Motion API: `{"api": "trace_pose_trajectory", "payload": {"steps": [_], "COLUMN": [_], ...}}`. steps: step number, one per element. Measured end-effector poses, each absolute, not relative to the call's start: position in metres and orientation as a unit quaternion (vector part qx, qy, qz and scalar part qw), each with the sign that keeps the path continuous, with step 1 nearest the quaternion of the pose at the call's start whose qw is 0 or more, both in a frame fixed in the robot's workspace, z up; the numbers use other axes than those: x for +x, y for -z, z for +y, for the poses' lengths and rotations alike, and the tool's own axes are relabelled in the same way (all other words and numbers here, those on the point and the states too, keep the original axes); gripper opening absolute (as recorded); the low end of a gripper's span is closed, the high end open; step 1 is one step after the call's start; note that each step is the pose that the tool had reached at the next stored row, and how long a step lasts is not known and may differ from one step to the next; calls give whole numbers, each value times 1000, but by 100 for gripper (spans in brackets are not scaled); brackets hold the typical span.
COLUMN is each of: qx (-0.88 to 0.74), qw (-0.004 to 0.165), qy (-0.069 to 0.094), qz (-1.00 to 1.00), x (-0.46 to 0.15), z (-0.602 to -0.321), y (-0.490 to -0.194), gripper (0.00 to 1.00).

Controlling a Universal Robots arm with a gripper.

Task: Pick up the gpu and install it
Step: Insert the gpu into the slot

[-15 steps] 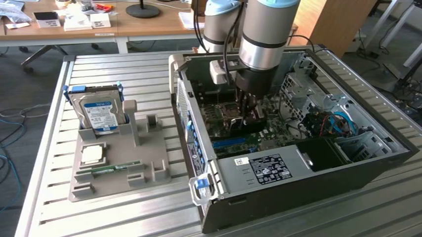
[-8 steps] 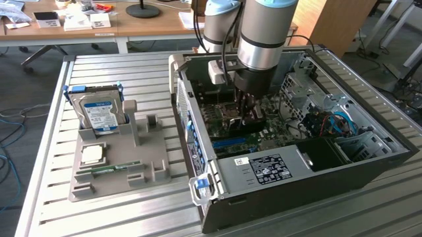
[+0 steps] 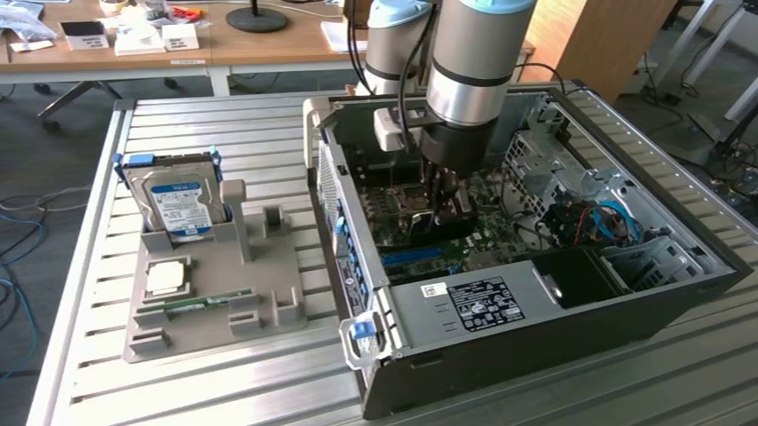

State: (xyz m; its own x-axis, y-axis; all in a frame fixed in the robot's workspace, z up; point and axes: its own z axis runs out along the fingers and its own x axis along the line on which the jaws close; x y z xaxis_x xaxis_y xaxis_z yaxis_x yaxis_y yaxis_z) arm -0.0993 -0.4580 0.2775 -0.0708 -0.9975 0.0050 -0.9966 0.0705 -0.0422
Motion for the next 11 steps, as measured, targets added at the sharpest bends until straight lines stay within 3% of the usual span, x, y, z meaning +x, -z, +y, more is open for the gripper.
{"api": "trace_pose_trajectory", "payload": {"steps": [11], "qx": [-682], "qw": [11], "qy": [15], "qz": [732], "x": [-98], "z": [-458], "y": [-277], "gripper": [27]}}
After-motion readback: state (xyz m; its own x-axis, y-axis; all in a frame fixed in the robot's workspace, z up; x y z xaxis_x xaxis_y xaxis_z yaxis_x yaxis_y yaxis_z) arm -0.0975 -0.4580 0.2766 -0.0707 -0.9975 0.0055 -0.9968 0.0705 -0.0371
